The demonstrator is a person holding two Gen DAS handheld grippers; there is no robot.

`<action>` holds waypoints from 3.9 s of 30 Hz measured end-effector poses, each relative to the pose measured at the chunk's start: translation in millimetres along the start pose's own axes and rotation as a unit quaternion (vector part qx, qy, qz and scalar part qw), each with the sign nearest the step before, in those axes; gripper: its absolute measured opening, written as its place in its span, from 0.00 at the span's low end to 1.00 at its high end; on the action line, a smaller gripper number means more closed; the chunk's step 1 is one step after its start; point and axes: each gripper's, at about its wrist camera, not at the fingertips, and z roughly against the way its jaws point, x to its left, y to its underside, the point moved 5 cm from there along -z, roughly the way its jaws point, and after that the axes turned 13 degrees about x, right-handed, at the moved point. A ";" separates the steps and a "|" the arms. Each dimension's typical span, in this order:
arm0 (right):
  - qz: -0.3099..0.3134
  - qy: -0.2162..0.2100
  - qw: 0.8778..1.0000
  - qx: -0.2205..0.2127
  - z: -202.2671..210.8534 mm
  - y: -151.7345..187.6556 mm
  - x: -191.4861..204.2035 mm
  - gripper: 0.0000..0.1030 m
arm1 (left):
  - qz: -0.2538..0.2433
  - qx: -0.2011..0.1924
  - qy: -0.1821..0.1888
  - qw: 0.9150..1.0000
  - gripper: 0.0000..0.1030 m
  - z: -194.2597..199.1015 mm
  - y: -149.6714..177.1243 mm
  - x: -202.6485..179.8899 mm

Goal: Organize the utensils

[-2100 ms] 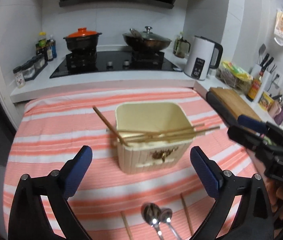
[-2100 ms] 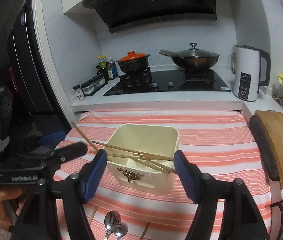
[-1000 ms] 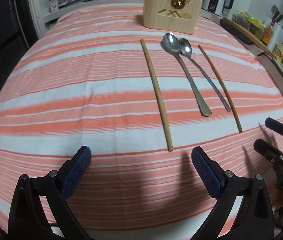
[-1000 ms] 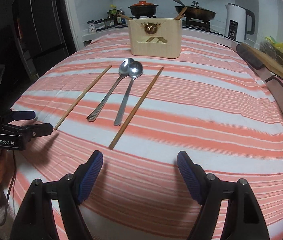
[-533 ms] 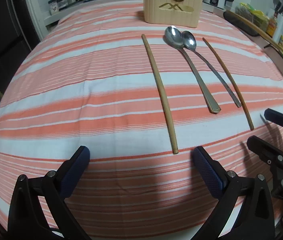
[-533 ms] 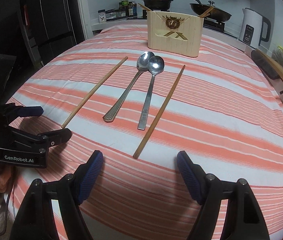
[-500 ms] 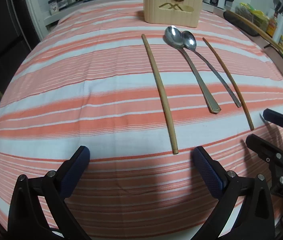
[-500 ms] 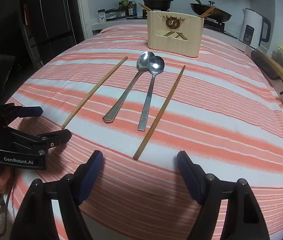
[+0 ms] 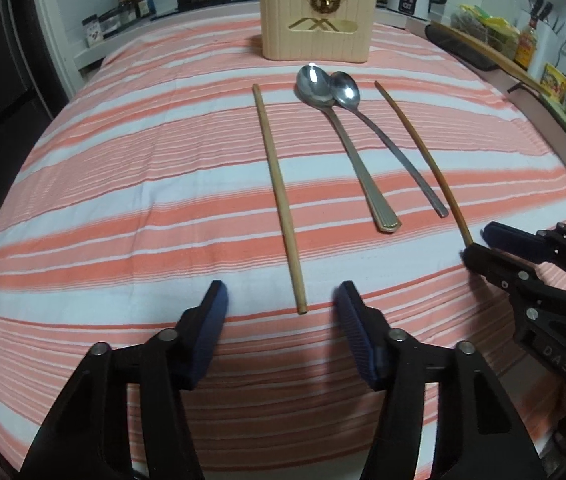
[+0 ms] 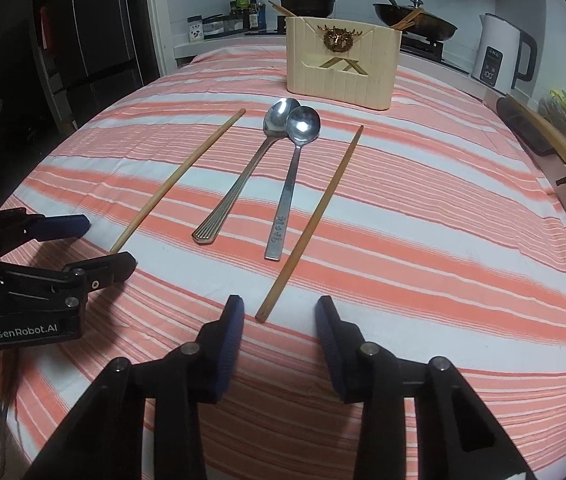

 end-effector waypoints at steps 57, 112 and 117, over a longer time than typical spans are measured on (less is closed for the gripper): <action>-0.067 0.045 0.997 -0.001 6.1 18.7 -144.2 0.53 | 0.089 -0.018 -0.030 0.995 1.00 -27.7 -31.3 91.9; -0.034 0.023 0.974 -0.225 197.7 -75.4 -98.4 0.06 | 0.016 -0.274 0.050 0.960 0.02 202.8 -87.3 45.3; -0.033 0.005 0.972 -0.233 210.5 -79.4 -90.9 0.06 | 0.011 -0.275 0.062 0.959 0.02 208.4 -89.3 37.5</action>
